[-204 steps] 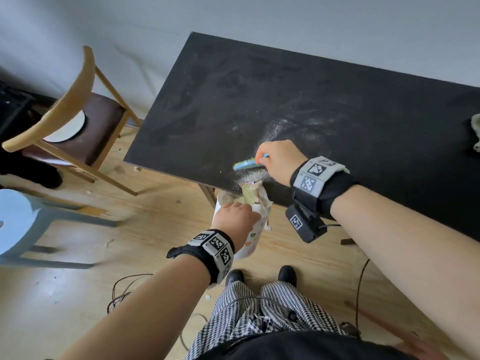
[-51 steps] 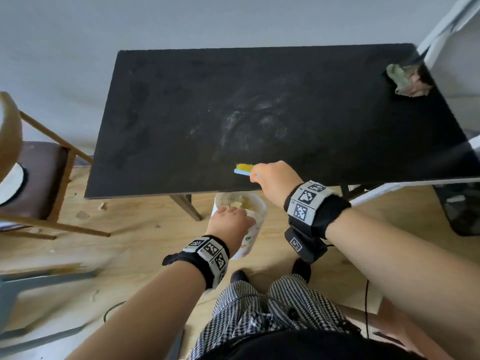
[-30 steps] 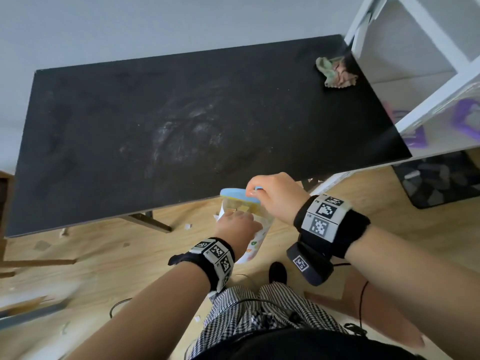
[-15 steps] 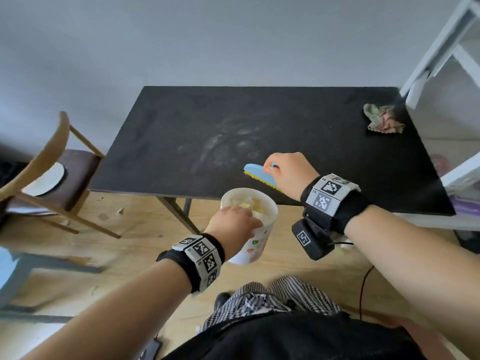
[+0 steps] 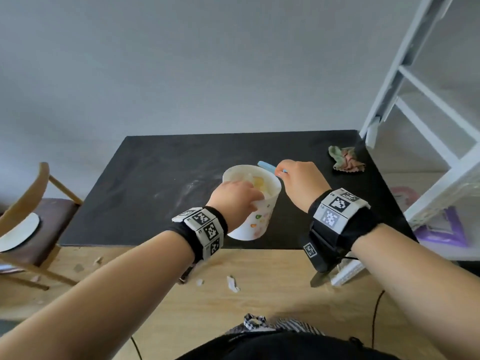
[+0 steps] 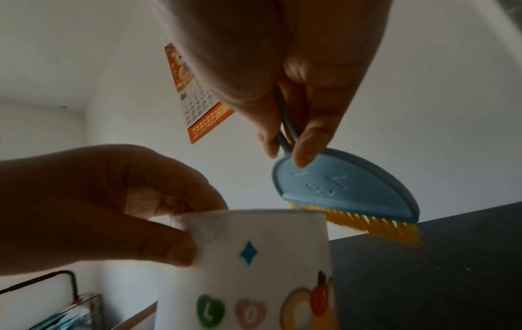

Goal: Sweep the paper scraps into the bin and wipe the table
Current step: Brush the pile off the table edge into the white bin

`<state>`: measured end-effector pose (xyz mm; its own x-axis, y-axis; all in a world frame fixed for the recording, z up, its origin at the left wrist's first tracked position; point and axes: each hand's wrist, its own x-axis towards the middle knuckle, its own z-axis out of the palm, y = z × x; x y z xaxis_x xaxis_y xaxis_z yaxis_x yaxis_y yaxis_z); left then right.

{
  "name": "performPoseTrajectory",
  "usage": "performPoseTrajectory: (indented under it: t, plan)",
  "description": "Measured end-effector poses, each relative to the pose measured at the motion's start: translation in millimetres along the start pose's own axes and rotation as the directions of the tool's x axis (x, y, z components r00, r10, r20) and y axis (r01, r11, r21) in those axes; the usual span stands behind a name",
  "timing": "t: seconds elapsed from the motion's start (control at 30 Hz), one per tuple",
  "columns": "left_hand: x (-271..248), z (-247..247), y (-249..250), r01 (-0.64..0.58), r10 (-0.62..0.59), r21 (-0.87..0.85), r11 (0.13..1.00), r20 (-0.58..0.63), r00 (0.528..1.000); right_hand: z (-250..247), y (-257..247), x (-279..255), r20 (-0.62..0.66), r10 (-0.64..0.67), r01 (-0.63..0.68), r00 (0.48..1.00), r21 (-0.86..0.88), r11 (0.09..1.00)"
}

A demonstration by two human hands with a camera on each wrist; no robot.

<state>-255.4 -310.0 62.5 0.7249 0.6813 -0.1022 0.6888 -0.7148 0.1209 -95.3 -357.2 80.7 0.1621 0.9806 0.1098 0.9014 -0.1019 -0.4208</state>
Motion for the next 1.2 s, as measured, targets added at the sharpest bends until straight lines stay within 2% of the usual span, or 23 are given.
performPoseTrajectory:
  t: [0.2,0.33,0.43,0.53,0.7,0.77,0.83,0.93,1.07,1.2]
  plan:
    - [73,-24,3,-0.069,0.069,-0.012,0.998,-0.021,0.997,-20,37,34,-0.118,0.116,-0.117,0.986,0.002,0.993]
    - [129,-30,0,-0.167,0.167,0.000,0.986,-0.055,0.984,-26,61,64,-0.162,0.214,-0.216,0.963,0.004,0.976]
    - [171,-34,-5,-0.220,0.218,-0.015,0.975,-0.090,0.972,-30,82,81,-0.219,0.321,-0.322,0.922,0.029,0.946]
    - [208,-34,-7,-0.257,0.255,-0.012,0.966,-0.092,0.963,-37,103,91,-0.221,0.449,-0.449,0.866,0.055,0.892]
    - [267,-30,0,-0.301,0.298,-0.009,0.954,-0.113,0.948,-55,137,105,-0.158,0.610,-0.619,0.777,-0.009,0.785]
    - [292,-27,6,-0.308,0.303,-0.024,0.951,-0.123,0.945,-57,155,115,-0.141,0.637,-0.645,0.758,-0.018,0.764]
    - [316,-24,12,-0.292,0.285,-0.040,0.956,-0.131,0.950,-50,181,130,-0.120,0.640,-0.644,0.759,0.011,0.765]
    - [348,-20,22,-0.239,0.229,-0.057,0.969,-0.141,0.963,-32,226,157,-0.078,0.594,-0.590,0.801,0.069,0.805]
    - [385,-12,32,-0.192,0.187,-0.042,0.980,-0.114,0.976,-15,271,194,0.030,0.534,-0.534,0.845,0.063,0.843]
    - [412,-5,36,-0.142,0.136,-0.044,0.989,-0.108,0.985,-10,308,228,0.125,0.496,-0.506,0.859,0.062,0.860]
